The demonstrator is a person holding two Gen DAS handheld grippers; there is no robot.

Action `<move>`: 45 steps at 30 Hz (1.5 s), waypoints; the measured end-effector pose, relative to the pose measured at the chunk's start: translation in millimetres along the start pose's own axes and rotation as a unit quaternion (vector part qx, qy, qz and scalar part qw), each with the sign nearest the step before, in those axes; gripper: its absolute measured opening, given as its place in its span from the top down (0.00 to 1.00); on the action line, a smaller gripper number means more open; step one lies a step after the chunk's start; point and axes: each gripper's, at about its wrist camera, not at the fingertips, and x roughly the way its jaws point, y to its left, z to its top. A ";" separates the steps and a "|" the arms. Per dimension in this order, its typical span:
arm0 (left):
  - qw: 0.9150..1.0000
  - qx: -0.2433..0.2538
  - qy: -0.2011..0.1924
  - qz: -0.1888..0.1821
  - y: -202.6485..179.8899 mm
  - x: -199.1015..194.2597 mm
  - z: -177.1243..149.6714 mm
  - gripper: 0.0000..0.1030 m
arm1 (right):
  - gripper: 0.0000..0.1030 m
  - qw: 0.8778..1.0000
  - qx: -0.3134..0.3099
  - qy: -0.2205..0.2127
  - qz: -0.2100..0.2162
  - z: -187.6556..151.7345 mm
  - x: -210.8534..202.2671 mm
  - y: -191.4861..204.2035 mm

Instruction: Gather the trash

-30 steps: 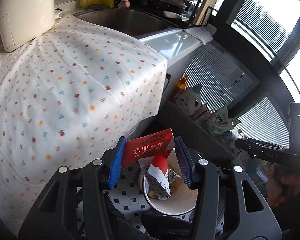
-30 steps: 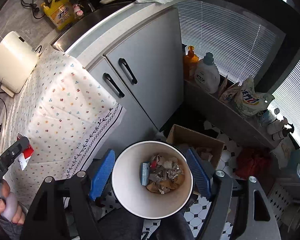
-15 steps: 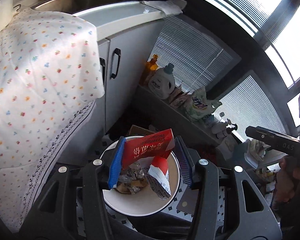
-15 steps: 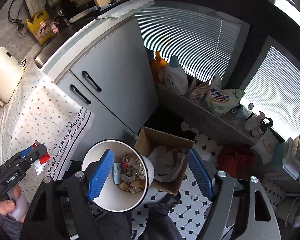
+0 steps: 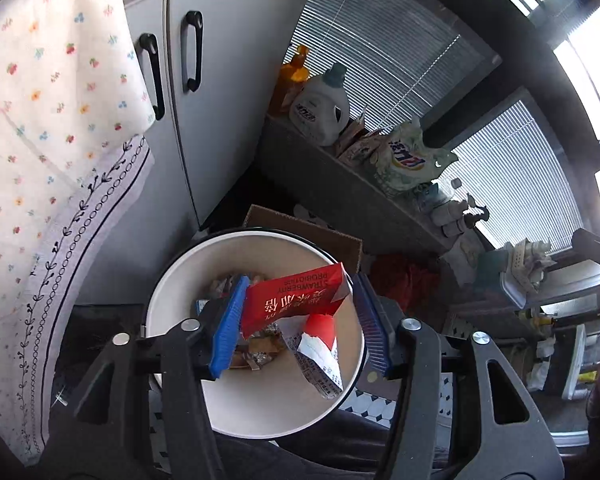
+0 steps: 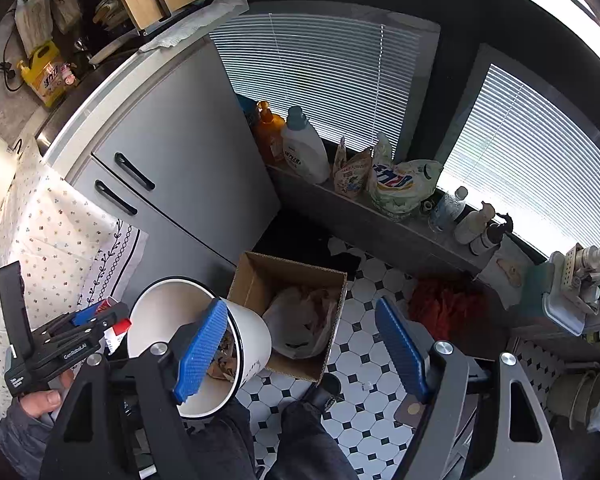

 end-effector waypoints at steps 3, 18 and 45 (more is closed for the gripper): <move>1.000 -0.005 -0.005 -0.005 2.0 1.9 3.9 0.30 | 0.27 1.000 -0.001 -0.002 -0.011 -3.2 -1.7 -3.5; 0.993 -0.059 -0.094 0.041 21.3 -103.5 10.7 0.09 | 0.20 0.996 -0.038 -0.003 0.083 14.9 1.2 41.5; 0.956 -0.113 -0.247 0.108 91.7 -356.3 -105.7 0.06 | 0.08 0.971 -0.154 -0.075 0.166 -31.4 -132.0 240.5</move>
